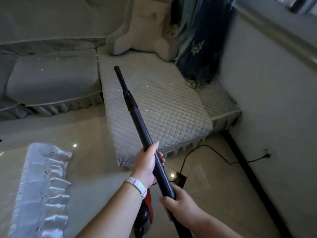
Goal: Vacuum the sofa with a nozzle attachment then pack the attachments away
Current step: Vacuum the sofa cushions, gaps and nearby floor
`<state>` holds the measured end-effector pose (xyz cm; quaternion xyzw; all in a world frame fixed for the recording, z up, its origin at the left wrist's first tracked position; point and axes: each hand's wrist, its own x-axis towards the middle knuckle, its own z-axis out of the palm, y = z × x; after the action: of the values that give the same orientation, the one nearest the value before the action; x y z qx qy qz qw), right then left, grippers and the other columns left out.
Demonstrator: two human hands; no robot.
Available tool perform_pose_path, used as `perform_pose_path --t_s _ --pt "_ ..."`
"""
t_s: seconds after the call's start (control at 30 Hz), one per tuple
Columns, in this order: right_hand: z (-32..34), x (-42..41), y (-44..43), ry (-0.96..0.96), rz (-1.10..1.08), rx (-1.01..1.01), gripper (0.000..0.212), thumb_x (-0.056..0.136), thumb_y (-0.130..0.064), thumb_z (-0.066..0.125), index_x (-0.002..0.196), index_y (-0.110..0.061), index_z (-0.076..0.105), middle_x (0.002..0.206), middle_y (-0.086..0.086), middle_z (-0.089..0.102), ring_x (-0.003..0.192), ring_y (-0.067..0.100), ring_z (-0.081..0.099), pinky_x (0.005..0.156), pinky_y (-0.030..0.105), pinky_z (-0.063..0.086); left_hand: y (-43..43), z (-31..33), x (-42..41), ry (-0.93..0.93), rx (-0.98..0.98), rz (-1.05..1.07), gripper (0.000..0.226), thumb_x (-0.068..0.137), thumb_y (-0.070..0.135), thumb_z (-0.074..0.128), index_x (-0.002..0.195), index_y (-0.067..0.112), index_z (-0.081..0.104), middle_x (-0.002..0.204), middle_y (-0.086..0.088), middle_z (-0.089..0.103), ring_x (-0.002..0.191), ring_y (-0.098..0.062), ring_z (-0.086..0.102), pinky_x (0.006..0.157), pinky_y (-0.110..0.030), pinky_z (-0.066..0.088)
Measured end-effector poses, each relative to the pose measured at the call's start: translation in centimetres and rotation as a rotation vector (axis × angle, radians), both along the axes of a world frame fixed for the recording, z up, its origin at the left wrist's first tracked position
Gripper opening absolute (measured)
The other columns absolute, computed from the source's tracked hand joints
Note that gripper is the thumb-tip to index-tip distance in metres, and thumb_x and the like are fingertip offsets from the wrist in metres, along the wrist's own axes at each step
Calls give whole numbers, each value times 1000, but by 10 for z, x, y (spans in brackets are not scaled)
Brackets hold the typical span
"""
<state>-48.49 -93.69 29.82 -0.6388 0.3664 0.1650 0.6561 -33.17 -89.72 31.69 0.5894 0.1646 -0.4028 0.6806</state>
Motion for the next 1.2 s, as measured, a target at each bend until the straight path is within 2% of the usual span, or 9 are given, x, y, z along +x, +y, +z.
perform_pose_path --t_s 0.07,0.27,0.37,0.47,0.53,0.67,0.87,1.07,1.2 --pt "7 -16 -41 -4 -9 7 19 84 -25 67 102 -24 61 63 -4 57 49 13 54 50 28 47 -39 5 -15 16 10 -7 19 95 26 64 86 13 54 60 -2 56 51 -18 55 59 -31 47" --pt "18 -56 -149 -7 -20 -11 28 81 -28 64 106 -18 58 68 6 53 50 22 51 47 31 47 -152 11 -53 26 46 -61 18 95 28 64 88 14 55 63 -2 58 53 -18 58 63 -33 50" --pt "22 -73 -200 10 -22 -74 29 80 -29 60 107 -18 58 69 6 54 47 19 50 46 30 46 -206 11 -67 37 66 -86 19 95 29 63 87 14 54 63 -3 58 54 -19 58 65 -34 51" --pt "23 -92 -254 47 4 -199 15 80 -32 60 94 -26 56 68 -4 57 44 8 50 46 26 46 -257 6 -82 44 85 -116 19 95 29 63 90 13 53 63 -3 60 56 -21 61 66 -35 52" --pt "23 -106 -290 92 57 -325 13 79 -36 60 88 -29 53 72 -4 61 51 6 55 50 22 47 -288 2 -94 51 97 -139 20 93 29 64 93 13 53 63 -3 61 59 -21 63 70 -36 53" --pt "24 -136 -347 158 64 -430 22 77 -42 57 94 -29 55 82 -4 66 66 12 62 58 25 49 -349 -3 -121 70 98 -206 22 90 32 66 98 14 54 64 -2 63 63 -21 66 82 -43 54" --pt "28 -173 -404 228 7 -473 17 78 -41 58 84 -28 49 77 -4 61 60 12 56 52 24 43 -420 -9 -158 104 102 -289 24 91 29 68 103 12 55 65 -2 63 65 -21 65 82 -41 57" --pt "32 -199 -440 260 -95 -522 22 78 -37 60 80 -22 45 70 -4 56 54 14 51 48 24 39 -466 -10 -179 115 64 -370 23 94 27 66 103 10 54 64 -2 62 63 -19 66 86 -41 55" --pt "38 -201 -455 263 -111 -506 24 81 -34 60 68 -28 40 62 -7 50 47 6 45 47 20 37 -482 -13 -179 110 77 -410 28 94 26 66 111 8 53 70 -4 61 62 -19 67 68 -34 56"
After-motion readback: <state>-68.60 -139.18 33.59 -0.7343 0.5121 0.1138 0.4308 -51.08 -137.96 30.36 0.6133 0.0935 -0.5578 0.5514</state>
